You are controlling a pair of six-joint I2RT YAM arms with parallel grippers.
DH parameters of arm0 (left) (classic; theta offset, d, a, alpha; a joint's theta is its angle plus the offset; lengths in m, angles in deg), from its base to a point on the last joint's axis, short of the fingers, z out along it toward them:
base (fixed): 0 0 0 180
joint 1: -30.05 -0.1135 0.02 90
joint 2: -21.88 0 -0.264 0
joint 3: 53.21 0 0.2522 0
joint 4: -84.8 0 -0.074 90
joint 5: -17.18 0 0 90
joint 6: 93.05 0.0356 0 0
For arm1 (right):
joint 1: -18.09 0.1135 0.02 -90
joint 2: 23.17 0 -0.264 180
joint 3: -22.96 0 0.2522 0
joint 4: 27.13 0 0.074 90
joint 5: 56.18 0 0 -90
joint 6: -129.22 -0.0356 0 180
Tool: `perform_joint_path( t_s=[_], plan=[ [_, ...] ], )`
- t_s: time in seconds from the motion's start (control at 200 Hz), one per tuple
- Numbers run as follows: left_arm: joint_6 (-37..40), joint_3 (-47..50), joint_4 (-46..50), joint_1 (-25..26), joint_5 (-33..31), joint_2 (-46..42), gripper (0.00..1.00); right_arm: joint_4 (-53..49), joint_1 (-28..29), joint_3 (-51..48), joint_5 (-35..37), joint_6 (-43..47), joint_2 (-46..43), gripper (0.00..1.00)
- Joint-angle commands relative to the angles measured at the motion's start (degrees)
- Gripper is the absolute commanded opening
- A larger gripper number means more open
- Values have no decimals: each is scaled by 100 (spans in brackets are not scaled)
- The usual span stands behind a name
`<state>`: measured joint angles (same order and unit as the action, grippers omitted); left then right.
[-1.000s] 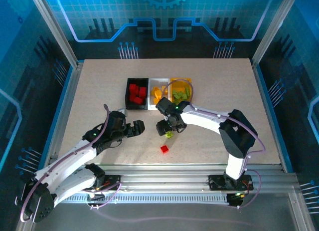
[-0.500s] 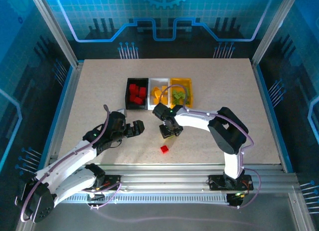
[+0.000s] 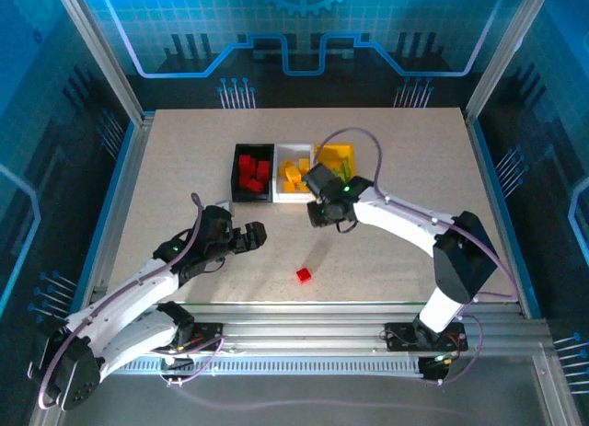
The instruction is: Sort the legos into containers by color
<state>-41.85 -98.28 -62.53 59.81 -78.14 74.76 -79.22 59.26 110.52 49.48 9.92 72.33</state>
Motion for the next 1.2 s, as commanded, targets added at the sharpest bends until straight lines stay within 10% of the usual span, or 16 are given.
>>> perform_joint_path(
  t_s=[0.0,0.475,0.67,0.881,1.196],
  plan=[
    [-89,82,-142,-58,-101,16,99,4,-370,509,457,99,179,38],
    [-116,-2,73,-106,-97,-254,99,-893,-1439,3505,699,92,2693,42],
    [-101,-58,75,-113,-101,-218,99,-845,-1526,3641,490,126,2705,59],
    [-74,-174,193,-114,-186,-280,99,-335,-1302,2511,28,92,1681,82],
    [-24,-283,349,-173,-310,-720,99,70,-44,-32,-968,100,26,91]
  ],
)
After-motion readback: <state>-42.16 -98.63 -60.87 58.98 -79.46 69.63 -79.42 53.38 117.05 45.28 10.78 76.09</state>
